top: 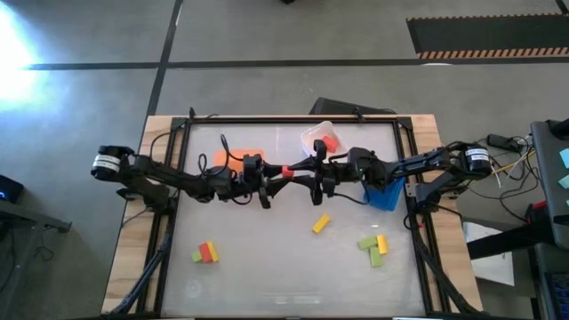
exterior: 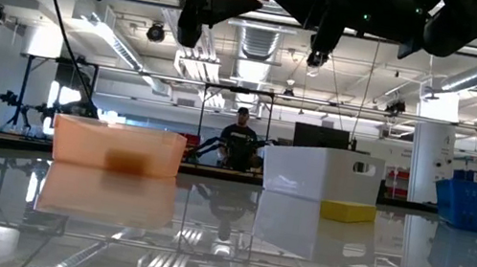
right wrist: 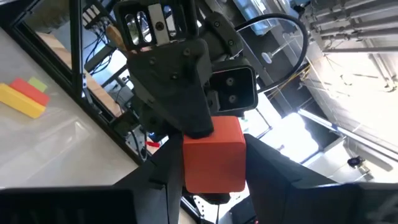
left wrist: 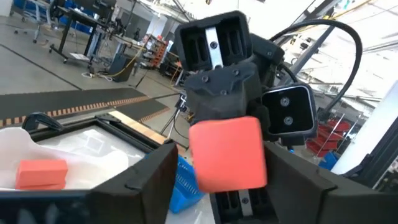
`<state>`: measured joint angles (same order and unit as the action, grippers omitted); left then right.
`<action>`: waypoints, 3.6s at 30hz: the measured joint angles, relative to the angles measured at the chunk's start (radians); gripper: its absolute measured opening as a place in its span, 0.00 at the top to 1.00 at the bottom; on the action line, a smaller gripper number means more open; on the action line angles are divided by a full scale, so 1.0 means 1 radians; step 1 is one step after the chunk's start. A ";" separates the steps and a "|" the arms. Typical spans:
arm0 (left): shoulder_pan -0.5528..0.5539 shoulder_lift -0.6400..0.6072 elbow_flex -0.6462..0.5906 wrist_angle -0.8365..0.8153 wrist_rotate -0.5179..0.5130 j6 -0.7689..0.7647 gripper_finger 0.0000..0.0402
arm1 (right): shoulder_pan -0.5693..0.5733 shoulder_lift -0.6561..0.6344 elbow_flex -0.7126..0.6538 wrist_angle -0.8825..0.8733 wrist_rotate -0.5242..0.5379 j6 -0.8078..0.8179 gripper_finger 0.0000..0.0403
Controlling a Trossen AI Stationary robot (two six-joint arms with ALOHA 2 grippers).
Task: Sort & place blocks by color
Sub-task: Put the orange block into the white bin, then put the yellow block into the orange bin
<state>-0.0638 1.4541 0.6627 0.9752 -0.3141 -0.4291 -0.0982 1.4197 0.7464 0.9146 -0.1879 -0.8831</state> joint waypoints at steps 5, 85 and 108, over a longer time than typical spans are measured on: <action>0.011 -0.049 -0.028 -0.002 -0.001 0.075 0.43 | 0.000 -0.004 0.000 -0.015 0.086 0.042 0.69; 0.134 -0.342 -0.112 -0.406 -0.399 0.531 0.43 | -0.522 0.403 0.883 -2.195 0.089 0.901 0.53; 0.130 -0.342 -0.051 -0.796 -0.203 -0.128 0.43 | -0.412 -0.153 0.250 -0.918 0.032 0.720 0.65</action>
<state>0.0659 1.1122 0.6117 0.1793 -0.5174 -0.5576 -0.5104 1.2669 0.9964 -0.0033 -0.1561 -0.1635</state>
